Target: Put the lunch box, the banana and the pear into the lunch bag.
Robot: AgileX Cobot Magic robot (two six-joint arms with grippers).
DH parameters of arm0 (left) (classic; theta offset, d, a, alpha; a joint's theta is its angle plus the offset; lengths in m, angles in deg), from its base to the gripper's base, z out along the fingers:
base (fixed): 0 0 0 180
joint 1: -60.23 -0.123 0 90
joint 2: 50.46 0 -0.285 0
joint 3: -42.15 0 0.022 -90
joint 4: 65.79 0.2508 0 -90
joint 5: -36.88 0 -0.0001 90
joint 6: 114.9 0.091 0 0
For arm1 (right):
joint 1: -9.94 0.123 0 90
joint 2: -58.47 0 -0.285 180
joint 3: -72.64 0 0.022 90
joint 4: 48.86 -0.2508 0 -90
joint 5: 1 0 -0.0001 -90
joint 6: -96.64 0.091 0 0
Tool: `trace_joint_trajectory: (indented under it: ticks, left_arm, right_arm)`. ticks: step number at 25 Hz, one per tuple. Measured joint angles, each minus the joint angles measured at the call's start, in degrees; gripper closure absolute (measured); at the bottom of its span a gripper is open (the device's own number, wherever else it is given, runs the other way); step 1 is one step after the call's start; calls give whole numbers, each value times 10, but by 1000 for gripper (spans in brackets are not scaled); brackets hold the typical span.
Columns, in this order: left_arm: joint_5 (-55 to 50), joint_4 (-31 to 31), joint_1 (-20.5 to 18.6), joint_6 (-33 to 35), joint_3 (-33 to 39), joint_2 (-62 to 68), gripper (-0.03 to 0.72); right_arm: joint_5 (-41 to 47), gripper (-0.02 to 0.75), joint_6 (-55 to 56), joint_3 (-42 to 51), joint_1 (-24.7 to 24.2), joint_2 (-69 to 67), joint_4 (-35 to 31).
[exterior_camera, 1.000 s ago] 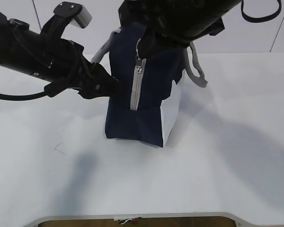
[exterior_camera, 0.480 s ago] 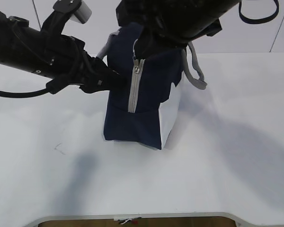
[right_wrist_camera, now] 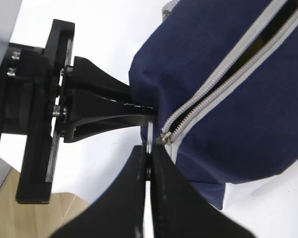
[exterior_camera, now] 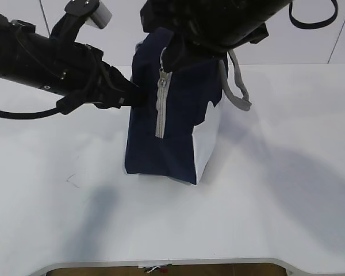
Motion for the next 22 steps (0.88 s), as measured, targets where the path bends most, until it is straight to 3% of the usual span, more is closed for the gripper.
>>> trace_joint_trajectory:
  ticks: [11,22]
  left_arm:
    - [-13,23,0,1,0,0,689]
    - [-20,61,0,1,0,-27,689]
  right_arm:
    - [-22,725,-43,0,0,0,3]
    - [-60,725,-50,-1,0,0,82]
